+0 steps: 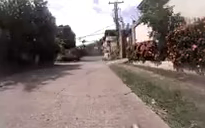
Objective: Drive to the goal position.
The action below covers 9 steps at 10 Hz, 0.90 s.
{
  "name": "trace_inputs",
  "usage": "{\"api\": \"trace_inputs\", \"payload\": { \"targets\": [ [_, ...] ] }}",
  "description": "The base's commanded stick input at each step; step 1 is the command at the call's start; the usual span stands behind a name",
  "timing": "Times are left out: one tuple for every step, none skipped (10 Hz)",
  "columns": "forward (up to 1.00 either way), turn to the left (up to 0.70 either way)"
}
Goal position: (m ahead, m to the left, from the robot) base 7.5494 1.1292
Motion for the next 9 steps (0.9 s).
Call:
{"api": "trace_inputs", "payload": {
  "targets": [
    [0.70,0.00],
    [0.70,0.00],
    [0.70,0.00],
    [0.70,0.00],
    [0.70,0.00],
    [0.70,0.00],
    [0.70,0.00],
    [0.70,0.00],
    [0.70,0.00]
  ]
}}
